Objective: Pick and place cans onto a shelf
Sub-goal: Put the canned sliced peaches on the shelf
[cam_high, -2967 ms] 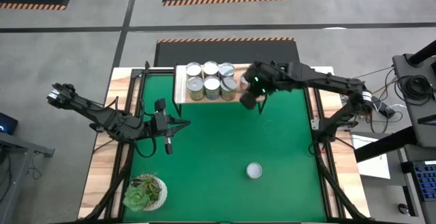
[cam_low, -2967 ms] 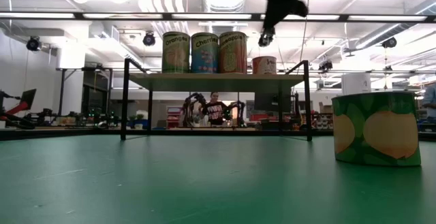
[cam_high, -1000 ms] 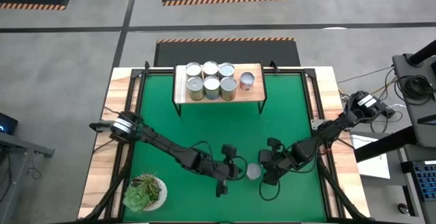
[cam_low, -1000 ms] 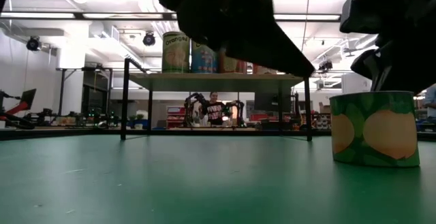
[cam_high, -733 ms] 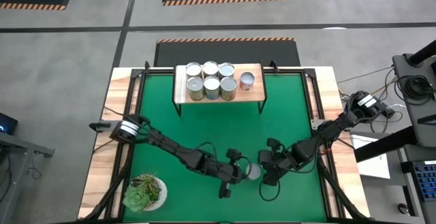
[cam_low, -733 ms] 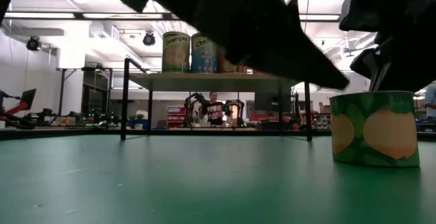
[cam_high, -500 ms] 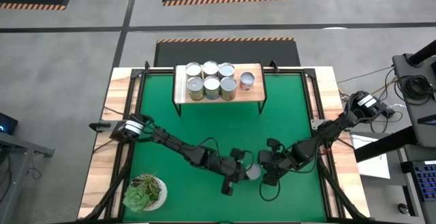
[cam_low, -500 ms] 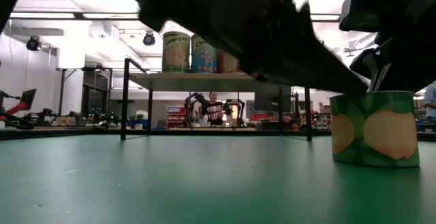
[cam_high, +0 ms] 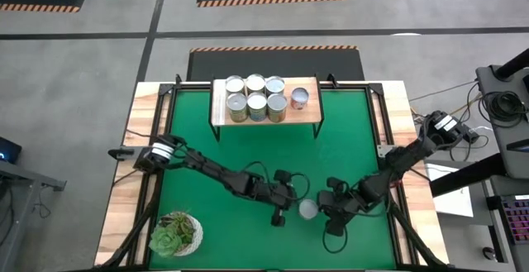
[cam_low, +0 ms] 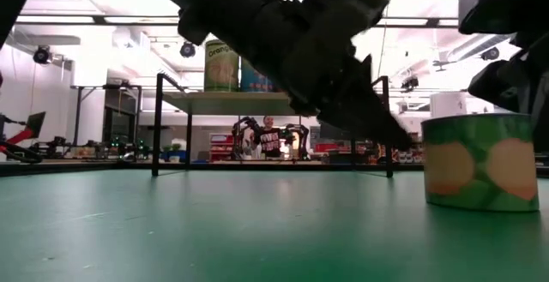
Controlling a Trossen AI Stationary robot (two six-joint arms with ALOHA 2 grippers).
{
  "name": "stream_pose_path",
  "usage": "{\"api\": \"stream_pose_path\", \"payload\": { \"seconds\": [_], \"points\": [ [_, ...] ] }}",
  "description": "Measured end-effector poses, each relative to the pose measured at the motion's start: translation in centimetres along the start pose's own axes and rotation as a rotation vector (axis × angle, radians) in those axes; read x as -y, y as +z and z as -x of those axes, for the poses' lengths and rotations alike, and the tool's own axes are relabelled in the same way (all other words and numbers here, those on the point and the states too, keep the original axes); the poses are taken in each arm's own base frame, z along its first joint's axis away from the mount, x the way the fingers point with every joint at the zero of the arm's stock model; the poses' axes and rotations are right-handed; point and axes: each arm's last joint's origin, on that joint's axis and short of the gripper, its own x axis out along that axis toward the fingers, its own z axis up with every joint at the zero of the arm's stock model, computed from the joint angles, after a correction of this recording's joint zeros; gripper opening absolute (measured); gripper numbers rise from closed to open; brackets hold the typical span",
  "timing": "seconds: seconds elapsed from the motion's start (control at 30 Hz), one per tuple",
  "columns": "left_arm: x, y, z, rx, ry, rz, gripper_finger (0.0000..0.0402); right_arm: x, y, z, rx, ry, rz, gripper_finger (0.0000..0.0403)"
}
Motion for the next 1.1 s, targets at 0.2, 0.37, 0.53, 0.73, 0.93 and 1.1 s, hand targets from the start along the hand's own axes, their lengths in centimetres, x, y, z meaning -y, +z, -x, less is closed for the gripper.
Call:
{"api": "stream_pose_path", "payload": {
  "seconds": [0.2, 0.37, 0.53, 0.73, 0.93, 1.1],
  "points": [
    [-0.5, 0.4, 1.3, -0.057, 0.124, -0.044, 0.0000, -0.4, -0.3, 0.1, 0.002, 0.009, -0.007, 0.0009],
    [0.8, 0.4, 1.5, -0.057, -0.095, -0.096, 0.0000, -0.1, -0.2, 0.1, 0.041, -0.047, -0.007, 0.0009],
    [2.0, 0.6, 0.4, 0.068, -0.296, -0.092, 0.0000, 0.3, 0.2, 0.1, 0.135, -0.150, 0.007, 0.0009],
    [1.2, -0.1, -1.0, 0.094, -0.227, -0.054, 0.0000, 0.1, 0.6, 0.1, 0.175, -0.134, 0.024, 0.0009],
    [0.8, -0.1, -0.6, 0.049, -0.210, -0.031, 0.0000, -0.1, 0.4, 0.1, 0.112, -0.068, 0.011, 0.0009],
    [-0.1, -0.4, 0.3, -0.068, -0.026, -0.036, 0.0000, -0.4, 0.3, 0.1, 0.075, -0.008, 0.002, 0.0009]
  ]
}}
